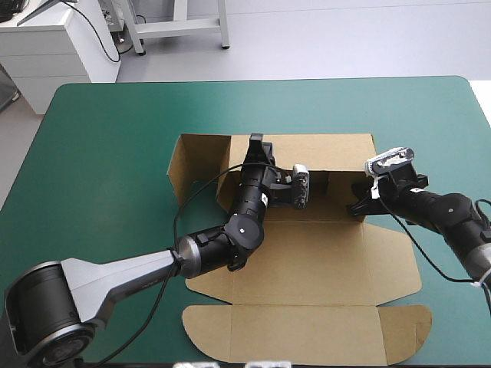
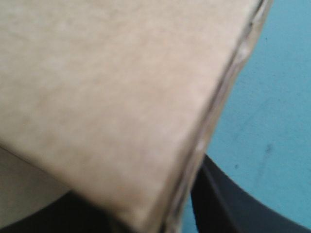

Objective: Fold the box

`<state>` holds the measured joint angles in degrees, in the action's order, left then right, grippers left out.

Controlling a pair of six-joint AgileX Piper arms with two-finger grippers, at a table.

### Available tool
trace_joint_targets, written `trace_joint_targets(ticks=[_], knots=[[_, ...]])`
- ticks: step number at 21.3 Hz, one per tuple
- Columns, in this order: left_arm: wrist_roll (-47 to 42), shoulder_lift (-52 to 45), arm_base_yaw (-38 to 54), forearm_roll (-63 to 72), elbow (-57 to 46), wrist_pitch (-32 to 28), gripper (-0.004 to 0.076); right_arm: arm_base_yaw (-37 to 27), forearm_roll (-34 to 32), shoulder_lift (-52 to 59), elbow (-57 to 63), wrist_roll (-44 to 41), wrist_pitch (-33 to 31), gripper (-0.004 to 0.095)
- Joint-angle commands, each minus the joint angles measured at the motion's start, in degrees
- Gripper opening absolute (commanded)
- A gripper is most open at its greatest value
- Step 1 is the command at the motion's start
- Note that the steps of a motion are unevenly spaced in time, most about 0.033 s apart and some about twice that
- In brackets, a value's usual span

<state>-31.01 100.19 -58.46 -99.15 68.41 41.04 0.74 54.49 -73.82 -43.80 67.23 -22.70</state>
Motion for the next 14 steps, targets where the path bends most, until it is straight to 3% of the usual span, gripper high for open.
trace_joint_targets(ticks=[1,4,14], knots=[[-3.2,-1.7,-0.3,-0.9,1.1,-0.1,-0.0008,-0.3,2.4,0.1,-1.6,1.7,1.6,0.0157],[-6.7,-1.7,-0.3,-3.2,1.1,0.2,-0.0008,-0.3,2.2,-0.3,-1.6,1.8,1.0,-0.0005],[-6.7,-1.7,-0.3,-3.3,1.1,0.3,-0.0008,-0.3,-0.4,2.5,-1.6,3.4,1.6,0.0001]])
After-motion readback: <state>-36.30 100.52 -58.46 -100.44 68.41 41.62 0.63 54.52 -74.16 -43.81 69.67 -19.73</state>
